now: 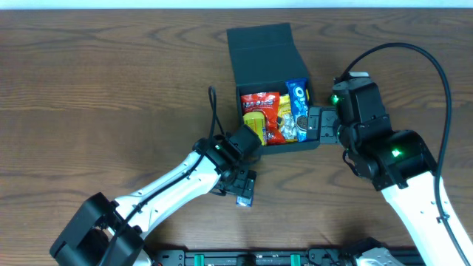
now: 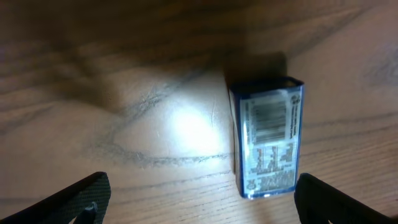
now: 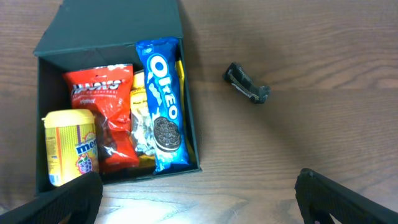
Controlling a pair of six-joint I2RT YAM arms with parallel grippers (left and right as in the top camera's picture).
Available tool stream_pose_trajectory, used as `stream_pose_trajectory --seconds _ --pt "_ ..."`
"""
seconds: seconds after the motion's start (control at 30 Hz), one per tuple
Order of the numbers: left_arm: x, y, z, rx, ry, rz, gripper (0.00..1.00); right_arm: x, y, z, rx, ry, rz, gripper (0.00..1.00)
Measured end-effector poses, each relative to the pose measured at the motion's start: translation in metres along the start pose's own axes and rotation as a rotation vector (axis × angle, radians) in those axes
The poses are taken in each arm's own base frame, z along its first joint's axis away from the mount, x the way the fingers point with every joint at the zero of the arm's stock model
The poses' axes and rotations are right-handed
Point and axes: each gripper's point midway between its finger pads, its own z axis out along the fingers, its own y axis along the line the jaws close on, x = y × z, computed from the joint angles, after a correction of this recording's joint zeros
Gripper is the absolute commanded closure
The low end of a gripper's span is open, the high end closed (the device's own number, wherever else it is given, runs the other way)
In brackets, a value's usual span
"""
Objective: Pack container
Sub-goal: 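Move the left gripper to the small blue box and grasp it, then lift the small blue box and carry it up into the box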
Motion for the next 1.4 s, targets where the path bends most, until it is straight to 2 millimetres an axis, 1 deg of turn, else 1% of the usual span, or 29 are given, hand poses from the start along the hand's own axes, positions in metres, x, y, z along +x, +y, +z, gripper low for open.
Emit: stream_pose_trajectory --seconds 0.13,0.27,0.47,0.67,1.07,1.4 --pt "-0.002 -0.007 0.001 -0.007 -0.028 0.022 0.05 0.0 0.0 0.0 0.0 -0.001 0.02 0.01" --pt "0.005 -0.015 0.009 -0.042 -0.021 0.07 0.05 0.0 0.0 0.0 0.001 -0.001 0.031 0.01" --pt "0.013 -0.012 0.027 -0.086 0.033 0.079 0.05 0.001 -0.001 0.0 0.002 0.003 0.037 0.01" --pt "0.007 -0.015 0.035 -0.085 0.021 0.081 0.05 0.005 -0.002 0.0 0.01 0.022 0.031 0.01" --pt "0.0 -0.022 0.036 -0.057 -0.004 0.082 0.05 0.009 -0.005 0.0 0.022 0.037 0.025 0.01" --pt "-0.006 -0.018 0.036 -0.083 -0.036 0.083 0.05 0.011 -0.005 0.0 0.024 0.041 0.024 0.01"
